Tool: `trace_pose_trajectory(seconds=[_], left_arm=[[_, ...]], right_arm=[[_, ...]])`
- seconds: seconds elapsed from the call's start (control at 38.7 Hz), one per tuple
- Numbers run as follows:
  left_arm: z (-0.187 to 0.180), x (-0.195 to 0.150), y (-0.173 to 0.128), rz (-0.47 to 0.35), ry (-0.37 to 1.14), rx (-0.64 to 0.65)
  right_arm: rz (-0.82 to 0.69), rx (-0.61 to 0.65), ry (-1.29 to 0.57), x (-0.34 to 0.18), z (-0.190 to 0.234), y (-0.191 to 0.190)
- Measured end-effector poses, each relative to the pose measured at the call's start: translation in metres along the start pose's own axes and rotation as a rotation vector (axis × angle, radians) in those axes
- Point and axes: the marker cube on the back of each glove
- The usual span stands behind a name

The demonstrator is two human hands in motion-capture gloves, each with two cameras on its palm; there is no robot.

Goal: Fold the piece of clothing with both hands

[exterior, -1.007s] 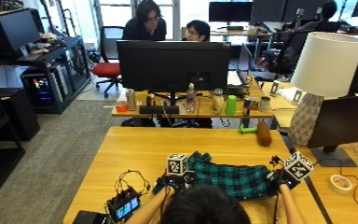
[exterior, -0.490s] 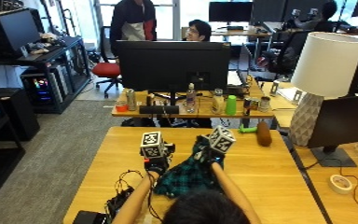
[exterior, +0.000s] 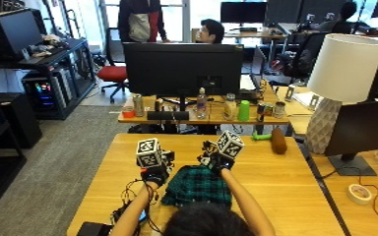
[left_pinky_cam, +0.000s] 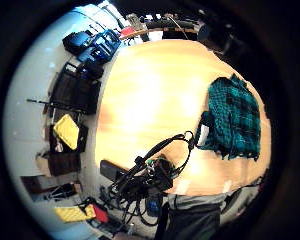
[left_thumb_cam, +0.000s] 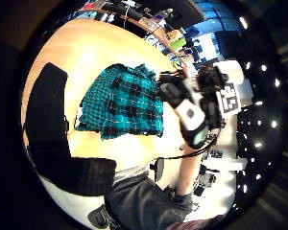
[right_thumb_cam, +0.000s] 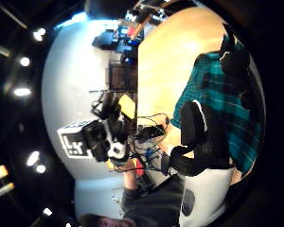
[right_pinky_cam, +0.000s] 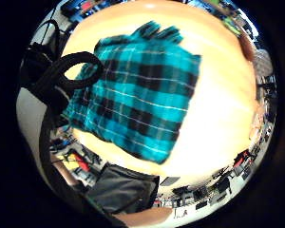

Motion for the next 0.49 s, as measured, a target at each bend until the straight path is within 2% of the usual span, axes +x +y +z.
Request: trace_pose_trajectory(seconds=[0.08, 0.15, 0.21, 0.31, 0.39, 0.49], left_arm=[[0.004, 0.001, 0.005, -0.005, -0.012, -0.055], [-0.001, 0.006, 0.008, 0.002, -0.037, -0.061], [-0.007, 0.012, 0.013, 0.009, -0.051, -0.062], [-0.014, 0.019, 0.014, 0.024, -0.074, -0.057], [-0.013, 0.023, 0.006, 0.039, -0.085, -0.045], [-0.021, 0.029, 0.011, 0.048, -0.093, -0.04]], right_arm=[[-0.112, 0.066, 0.037, 0.007, -0.042, 0.002], [-0.038, -0.01, 0.07, 0.019, -0.07, 0.011], [0.015, 0.027, 0.139, 0.035, -0.078, 0.0], [0.029, 0.102, 0.22, 0.046, -0.093, -0.007], [0.028, 0.116, 0.246, 0.047, -0.101, -0.003], [0.021, 0.118, 0.261, 0.05, -0.101, -0.006]])
